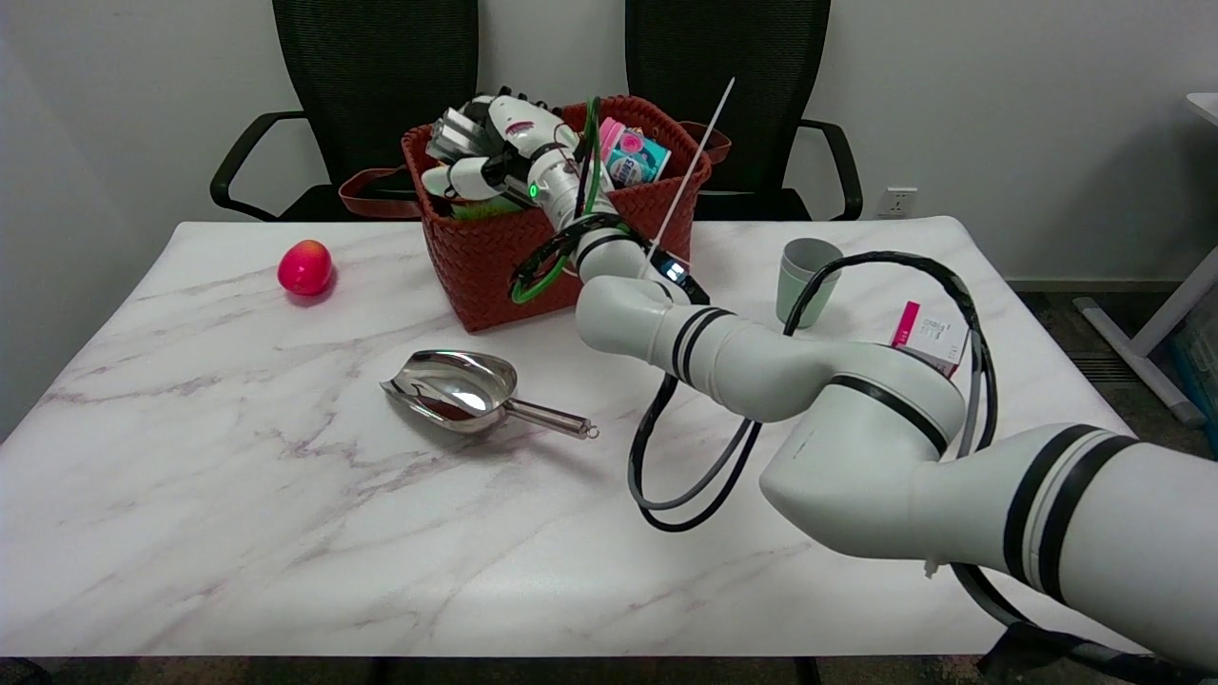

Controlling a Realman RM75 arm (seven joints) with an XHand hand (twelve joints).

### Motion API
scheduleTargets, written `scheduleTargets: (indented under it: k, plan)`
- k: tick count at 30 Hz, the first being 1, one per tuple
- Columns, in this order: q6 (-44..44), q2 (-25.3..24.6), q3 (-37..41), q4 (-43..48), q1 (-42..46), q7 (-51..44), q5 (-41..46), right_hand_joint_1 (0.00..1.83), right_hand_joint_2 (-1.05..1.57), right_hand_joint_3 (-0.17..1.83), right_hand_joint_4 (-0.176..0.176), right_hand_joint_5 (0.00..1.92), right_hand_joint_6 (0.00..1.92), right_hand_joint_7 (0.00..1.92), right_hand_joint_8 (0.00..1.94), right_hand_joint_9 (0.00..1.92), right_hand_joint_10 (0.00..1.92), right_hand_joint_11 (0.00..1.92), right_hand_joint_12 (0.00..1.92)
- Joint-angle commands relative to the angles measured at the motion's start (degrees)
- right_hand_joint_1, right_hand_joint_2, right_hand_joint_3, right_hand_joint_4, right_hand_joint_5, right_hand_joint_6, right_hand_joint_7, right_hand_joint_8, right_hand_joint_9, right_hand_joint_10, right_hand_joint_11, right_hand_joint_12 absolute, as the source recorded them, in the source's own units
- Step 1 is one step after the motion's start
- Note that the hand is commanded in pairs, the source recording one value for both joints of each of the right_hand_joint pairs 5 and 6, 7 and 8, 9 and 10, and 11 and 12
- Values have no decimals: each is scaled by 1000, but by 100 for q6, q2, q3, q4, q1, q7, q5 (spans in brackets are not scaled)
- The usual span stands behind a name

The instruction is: Place the metal rectangular block into the brown storage basket.

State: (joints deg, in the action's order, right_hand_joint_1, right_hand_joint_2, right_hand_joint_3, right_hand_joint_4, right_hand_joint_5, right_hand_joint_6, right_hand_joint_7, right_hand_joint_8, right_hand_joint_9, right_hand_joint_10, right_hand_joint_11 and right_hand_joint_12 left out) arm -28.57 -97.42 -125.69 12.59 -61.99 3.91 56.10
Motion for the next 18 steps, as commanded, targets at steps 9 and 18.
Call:
scheduleTargets:
  k: [9,18]
  plan:
    - [27,30,162,189,71,52,88,523,961,238,0,0,0,8,8,0,0,18,18]
    - [34,205,144,750,224,351,541,300,1025,1137,0,0,0,0,0,0,0,0,0]
